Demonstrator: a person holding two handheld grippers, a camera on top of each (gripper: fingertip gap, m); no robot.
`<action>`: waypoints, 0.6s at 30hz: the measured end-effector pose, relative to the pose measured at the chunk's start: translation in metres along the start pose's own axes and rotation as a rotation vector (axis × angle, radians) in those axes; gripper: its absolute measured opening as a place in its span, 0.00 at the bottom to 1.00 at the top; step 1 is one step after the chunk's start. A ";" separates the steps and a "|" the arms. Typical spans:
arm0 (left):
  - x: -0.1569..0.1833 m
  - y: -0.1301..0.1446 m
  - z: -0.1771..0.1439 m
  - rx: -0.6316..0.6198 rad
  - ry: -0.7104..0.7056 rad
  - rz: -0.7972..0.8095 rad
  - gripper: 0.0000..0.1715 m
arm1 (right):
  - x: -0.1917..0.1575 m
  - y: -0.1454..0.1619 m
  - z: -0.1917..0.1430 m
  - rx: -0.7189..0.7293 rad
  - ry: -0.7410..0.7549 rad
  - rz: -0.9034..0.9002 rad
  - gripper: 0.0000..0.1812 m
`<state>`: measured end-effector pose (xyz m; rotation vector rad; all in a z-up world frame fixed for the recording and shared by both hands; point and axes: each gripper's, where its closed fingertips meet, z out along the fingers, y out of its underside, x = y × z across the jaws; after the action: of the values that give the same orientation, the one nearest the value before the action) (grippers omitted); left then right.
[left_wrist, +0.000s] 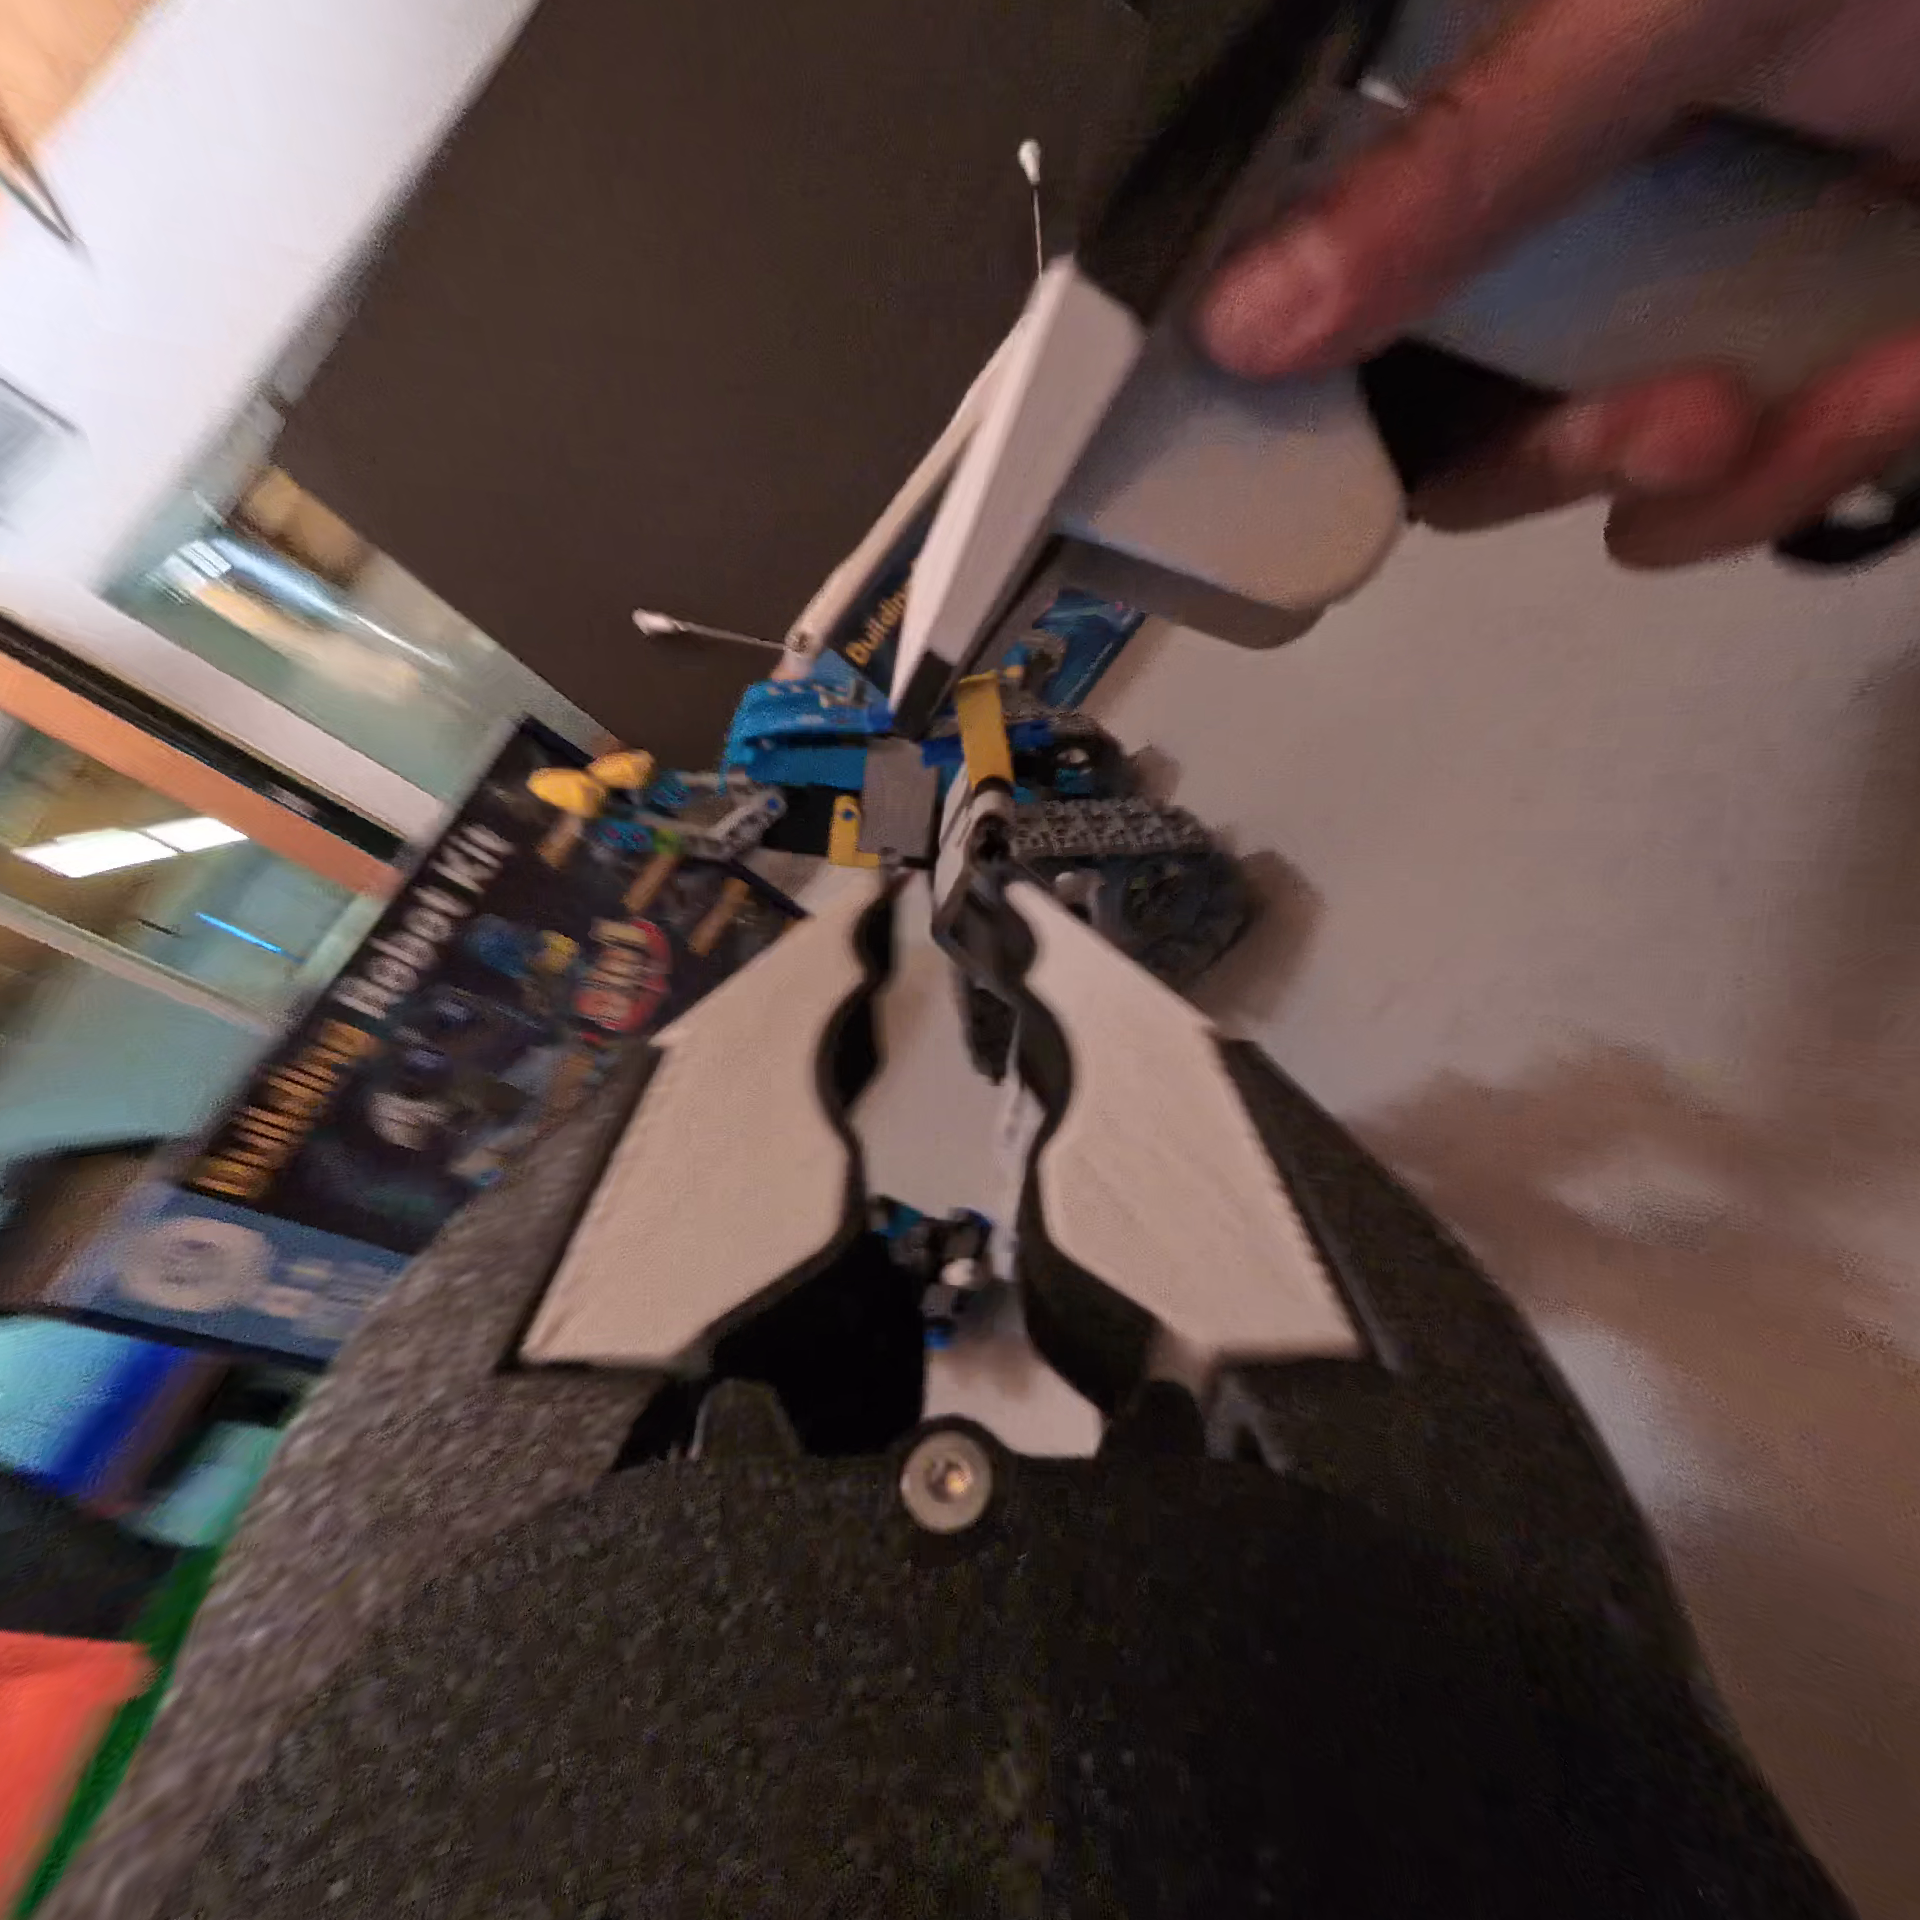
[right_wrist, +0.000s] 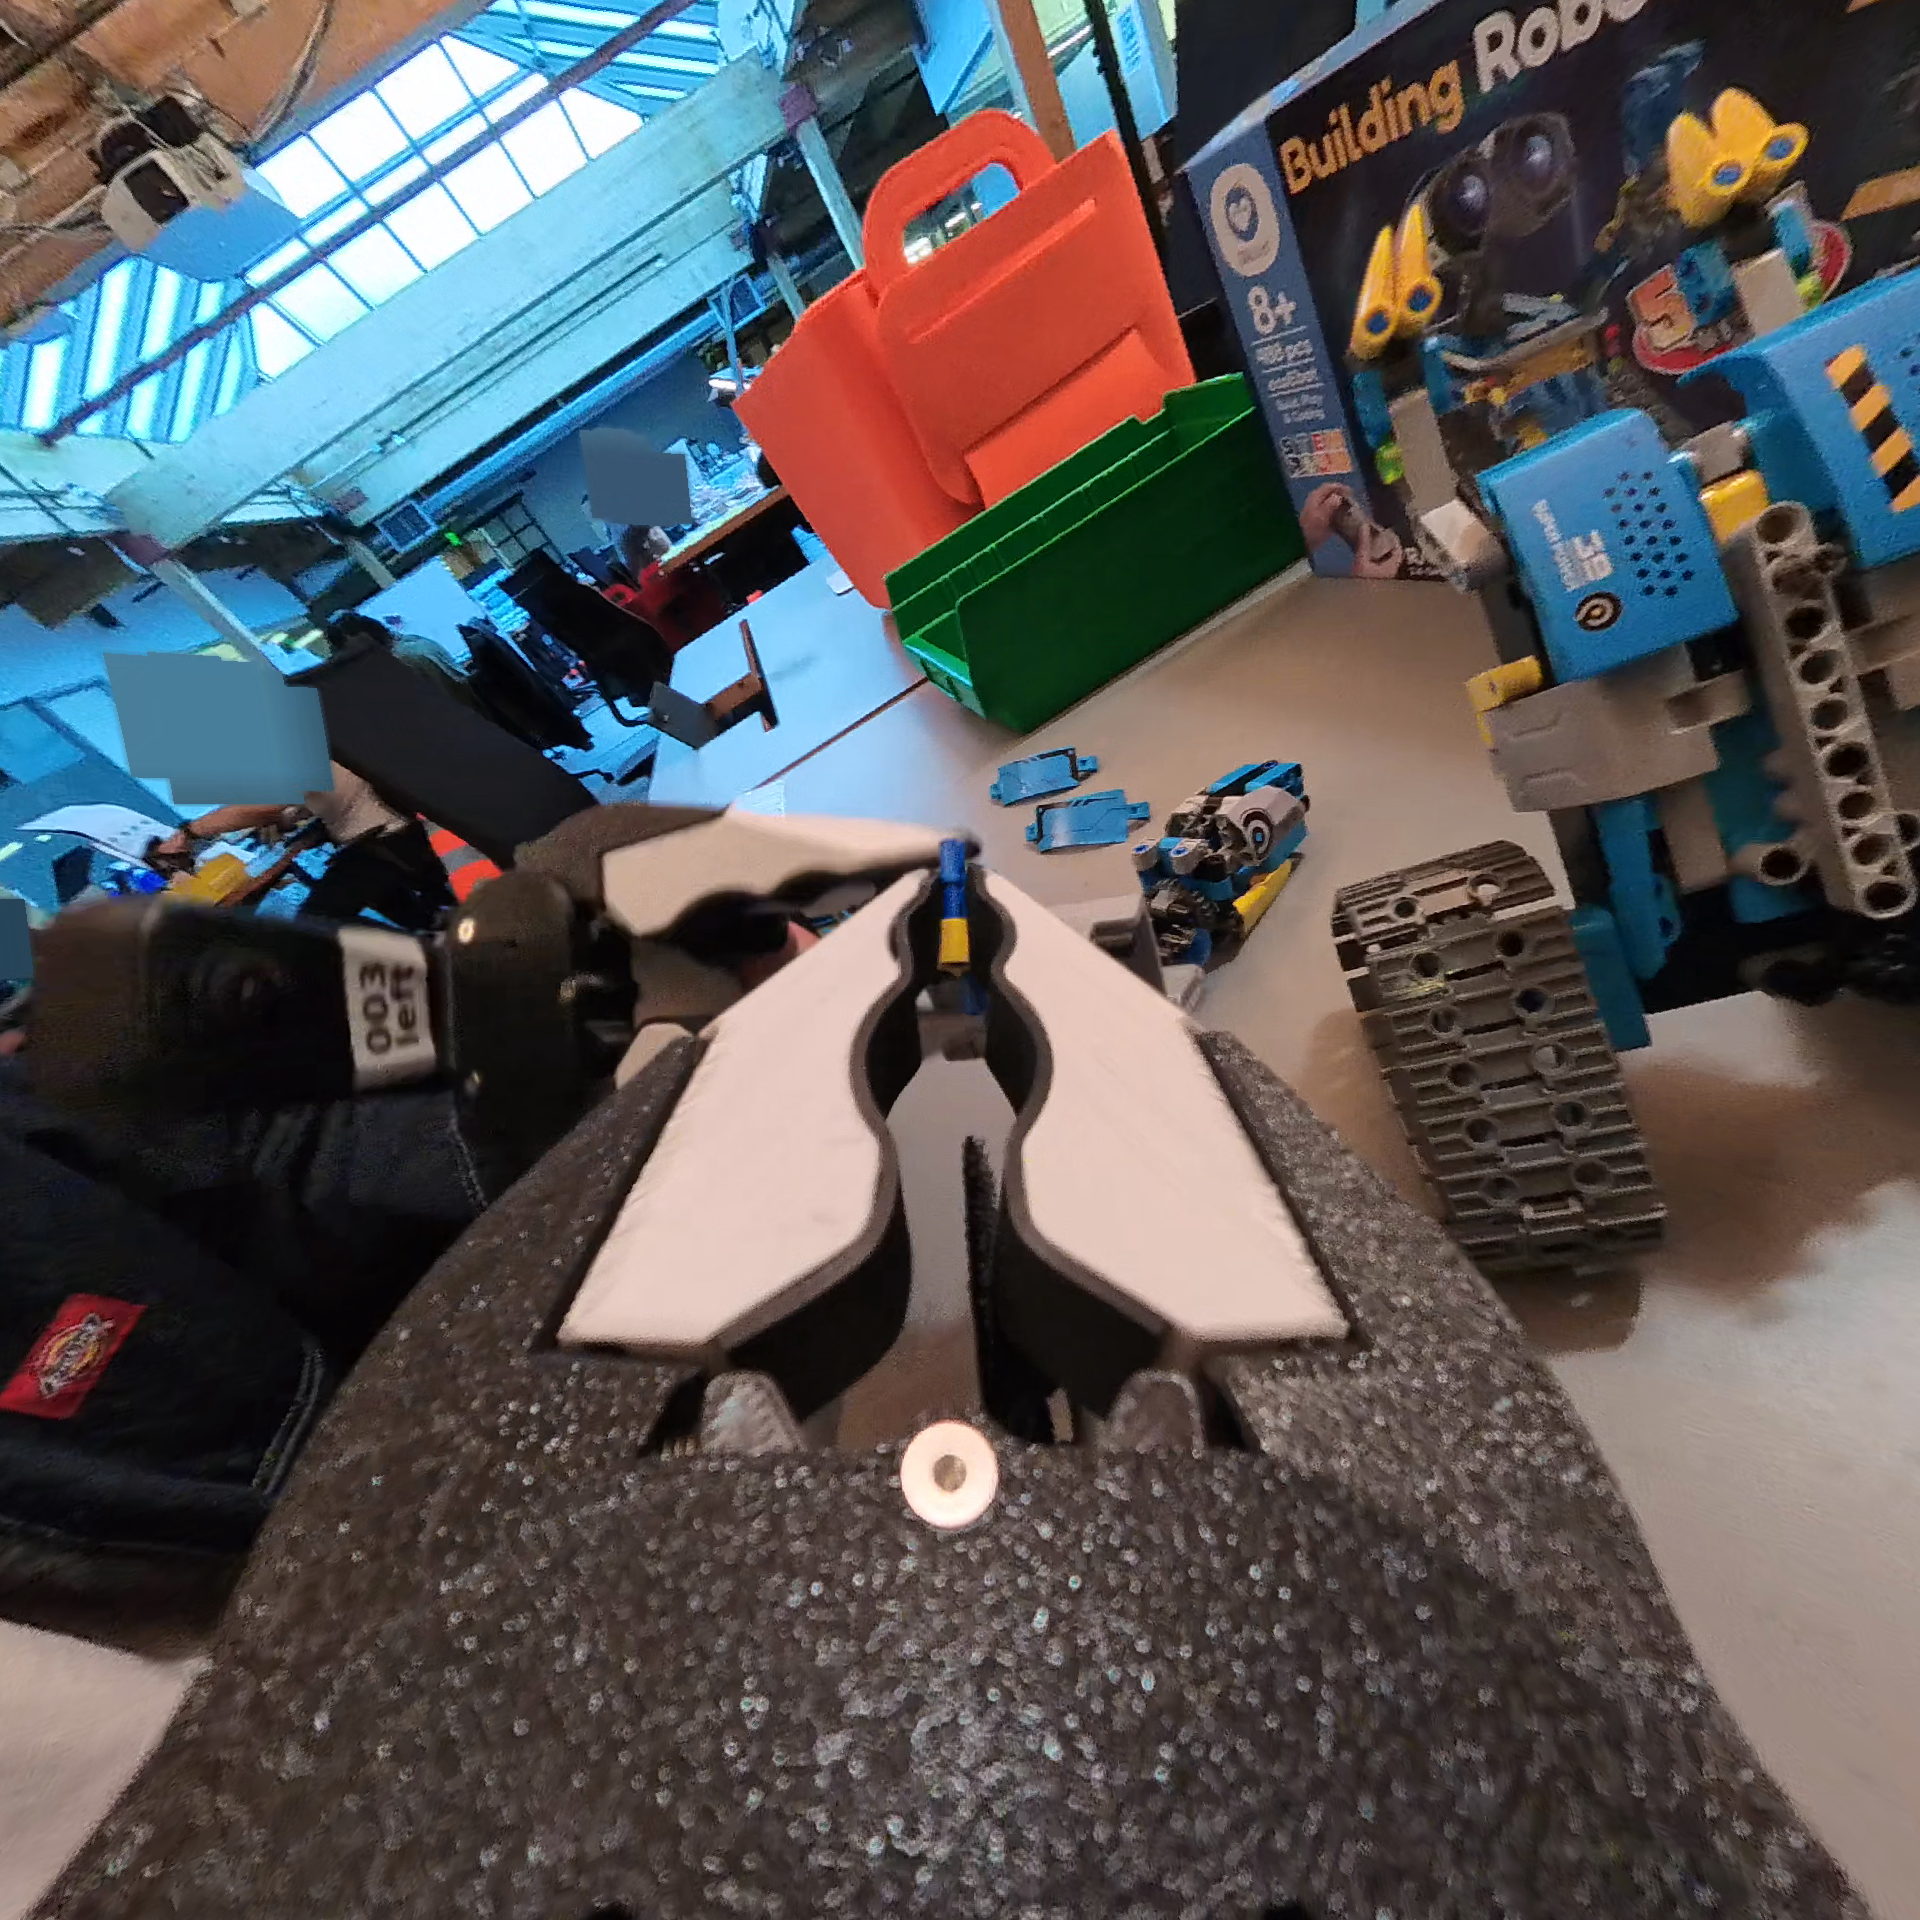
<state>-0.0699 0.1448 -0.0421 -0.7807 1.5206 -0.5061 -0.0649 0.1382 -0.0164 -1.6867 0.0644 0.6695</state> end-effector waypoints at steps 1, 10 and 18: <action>0.001 0.002 0.002 -0.007 0.038 -0.086 0.25 | 0.000 0.000 0.000 -0.003 0.012 -0.014 0.01; 0.002 -0.009 -0.003 0.035 0.019 -0.052 0.06 | -0.018 0.006 0.013 -0.020 -0.007 -0.022 0.01; 0.014 -0.003 -0.004 -0.030 -0.021 0.283 0.03 | -0.013 0.016 0.013 -0.080 -0.002 0.002 0.01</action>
<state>-0.0727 0.1322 -0.0495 -0.5790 1.5905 -0.2642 -0.0870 0.1419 -0.0259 -1.7628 0.0383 0.6831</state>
